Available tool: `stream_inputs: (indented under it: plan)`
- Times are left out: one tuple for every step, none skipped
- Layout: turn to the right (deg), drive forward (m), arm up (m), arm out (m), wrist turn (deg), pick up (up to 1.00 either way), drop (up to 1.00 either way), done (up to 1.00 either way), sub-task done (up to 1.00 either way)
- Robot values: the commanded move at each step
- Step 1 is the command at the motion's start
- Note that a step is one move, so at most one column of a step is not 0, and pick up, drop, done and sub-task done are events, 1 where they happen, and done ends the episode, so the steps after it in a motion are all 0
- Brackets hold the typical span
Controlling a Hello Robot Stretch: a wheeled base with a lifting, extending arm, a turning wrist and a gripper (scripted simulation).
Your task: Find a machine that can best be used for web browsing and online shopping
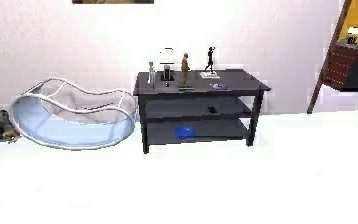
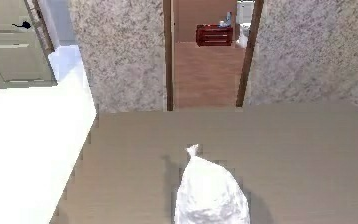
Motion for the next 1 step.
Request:
stream_inputs:
  plan:
    - [0.0,0.05,0.0,0.0,0.0,0.0,0.0,0.0,0.0]
